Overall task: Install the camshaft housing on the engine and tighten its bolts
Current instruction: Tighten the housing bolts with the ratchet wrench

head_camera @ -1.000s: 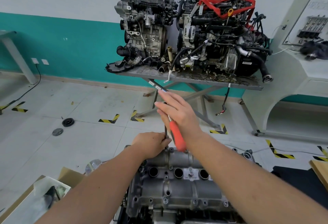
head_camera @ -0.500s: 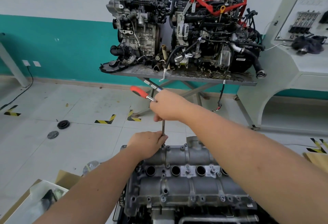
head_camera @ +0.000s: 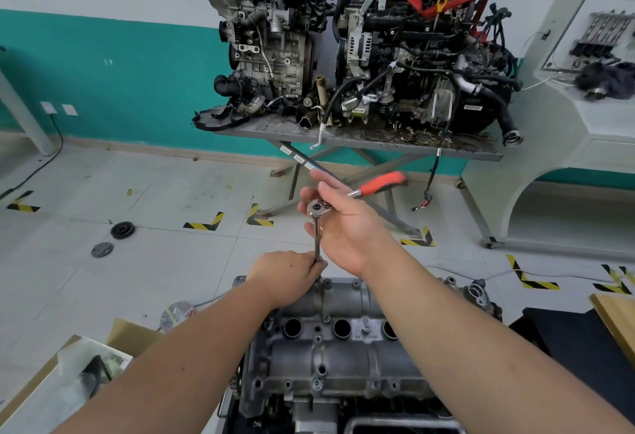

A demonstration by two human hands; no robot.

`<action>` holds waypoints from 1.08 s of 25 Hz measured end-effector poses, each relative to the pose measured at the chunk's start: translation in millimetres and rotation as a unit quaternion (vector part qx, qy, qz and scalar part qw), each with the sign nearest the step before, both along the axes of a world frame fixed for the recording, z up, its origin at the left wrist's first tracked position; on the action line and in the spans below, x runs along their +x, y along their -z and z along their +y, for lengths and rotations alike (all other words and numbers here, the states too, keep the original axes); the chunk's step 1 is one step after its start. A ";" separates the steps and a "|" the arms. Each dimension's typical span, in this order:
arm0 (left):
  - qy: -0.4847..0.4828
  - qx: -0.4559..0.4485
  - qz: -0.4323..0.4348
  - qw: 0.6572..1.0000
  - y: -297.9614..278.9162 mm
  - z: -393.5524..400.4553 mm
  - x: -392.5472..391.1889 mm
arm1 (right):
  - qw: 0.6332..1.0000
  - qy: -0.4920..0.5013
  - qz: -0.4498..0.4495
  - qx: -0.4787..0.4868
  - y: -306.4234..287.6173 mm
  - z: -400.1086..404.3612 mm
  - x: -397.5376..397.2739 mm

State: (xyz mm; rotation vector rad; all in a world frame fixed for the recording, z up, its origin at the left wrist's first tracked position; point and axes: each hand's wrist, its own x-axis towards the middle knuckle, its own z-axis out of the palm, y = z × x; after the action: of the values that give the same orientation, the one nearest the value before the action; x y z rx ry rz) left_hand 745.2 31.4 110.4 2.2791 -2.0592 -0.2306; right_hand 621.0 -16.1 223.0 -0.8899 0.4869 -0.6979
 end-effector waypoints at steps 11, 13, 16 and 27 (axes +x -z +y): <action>-0.025 0.029 0.009 0.999 -4.1 -0.1 -0.8 | 0.550 0.261 0.187 -0.771 22.5 -1.1 -0.6; -0.020 -0.019 0.084 0.996 -5.0 0.7 -2.2 | 0.437 0.233 0.259 -0.829 8.7 -1.7 0.0; 0.001 -0.018 -0.007 1.000 -3.5 1.6 -3.0 | 0.343 0.119 0.415 -0.834 -15.3 6.9 8.0; -0.013 0.001 -0.004 1.000 -0.1 1.0 1.4 | 0.791 -0.095 0.463 -0.388 -56.4 -13.7 19.5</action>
State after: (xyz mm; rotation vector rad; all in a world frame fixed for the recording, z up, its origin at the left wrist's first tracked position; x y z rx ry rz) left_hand 746.6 32.4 110.6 2.3109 -2.0320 -0.2225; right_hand 640.5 -29.7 279.4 -2.0656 0.9865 -0.1941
